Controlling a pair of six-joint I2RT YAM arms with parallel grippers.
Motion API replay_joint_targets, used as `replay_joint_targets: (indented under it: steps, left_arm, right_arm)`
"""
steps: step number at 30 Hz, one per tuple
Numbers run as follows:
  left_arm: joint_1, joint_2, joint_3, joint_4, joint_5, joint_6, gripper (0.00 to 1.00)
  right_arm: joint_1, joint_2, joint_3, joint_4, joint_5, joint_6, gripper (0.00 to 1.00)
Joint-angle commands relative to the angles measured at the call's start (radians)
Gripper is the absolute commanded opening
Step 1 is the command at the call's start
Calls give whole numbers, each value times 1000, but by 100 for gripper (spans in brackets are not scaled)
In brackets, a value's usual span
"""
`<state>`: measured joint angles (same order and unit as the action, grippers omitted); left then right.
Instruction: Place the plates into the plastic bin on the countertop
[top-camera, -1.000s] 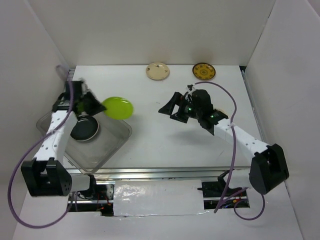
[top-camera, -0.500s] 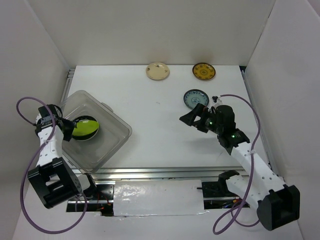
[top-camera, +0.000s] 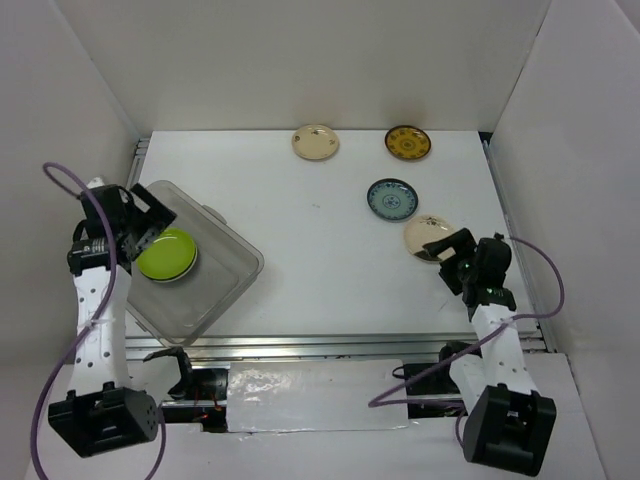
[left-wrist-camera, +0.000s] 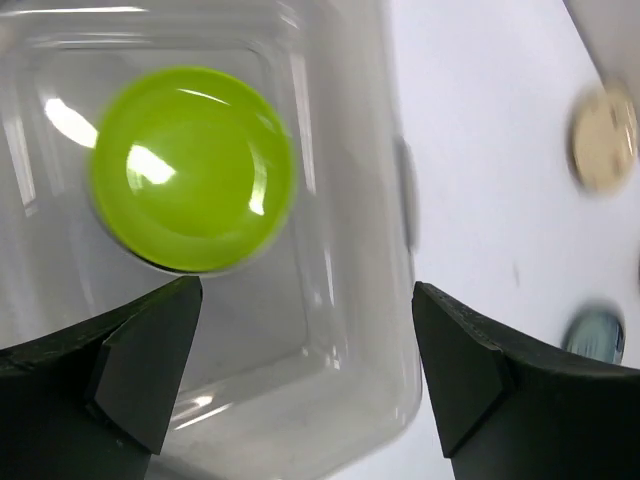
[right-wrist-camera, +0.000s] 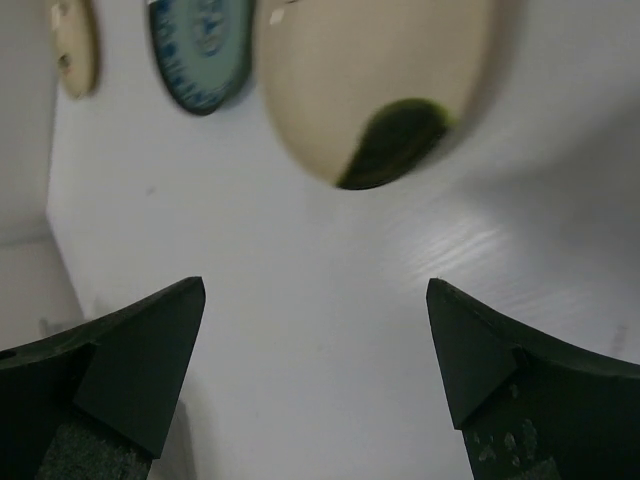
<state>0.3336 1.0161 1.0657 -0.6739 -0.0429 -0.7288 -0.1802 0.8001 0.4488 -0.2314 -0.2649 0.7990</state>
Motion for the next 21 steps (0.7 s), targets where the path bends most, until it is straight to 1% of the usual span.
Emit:
replay_joint_targets:
  steps: [1,2,3,4,6,7,8,9,11,12,13,14,15,16,17,21]
  left_arm:
    - [-134,-14,-1,-27,171,146,99]
    - [-171,-19,-7,-23,207,153,99]
    - [-203,-24,-13,-20,213,160,99]
    - [-272,-24,-18,-12,215,160,99]
    - [-323,-30,-19,-6,219,157,99]
    - [-396,-33,-19,-3,215,155,99]
    - [-424,-34,-18,-3,207,157,99]
    - [-465,-36,-12,-6,187,155,99]
    - [-499,-40,-4,-12,166,152,99]
    - [-524,-45,6,-15,153,149,99]
    - [-534,-44,14,-24,128,146,99]
    - [-542,-44,20,-35,117,144,99]
    - [-553,-47,28,-36,112,138,99]
    - [-558,-48,30,-35,109,135,99]
    - [-562,-50,31,-29,107,126,99]
    - [-593,-40,39,-24,112,111,99]
  right_arm:
    - [-106,31,-59,85,58,69,100]
    - [-143,51,-70,148,53,71,100]
    - [-149,69,-68,176,56,74,100]
    - [-156,135,-61,193,64,83,100]
    - [-157,213,-21,211,85,89,100]
    - [-162,293,-16,227,81,89,99]
    - [-168,339,-4,274,54,92,97]
    - [-180,428,5,285,41,100,95]
    - [-185,511,36,319,24,101,91]
    - [-188,548,45,319,7,103,85]
    - [-188,610,57,323,10,101,81]
    - [-188,635,71,329,7,104,78]
    - [-188,658,76,334,-16,109,69]
    - [-188,684,86,328,-20,105,63]
    - [-185,691,102,317,-11,101,55]
    - [-180,753,148,285,-34,77,36]
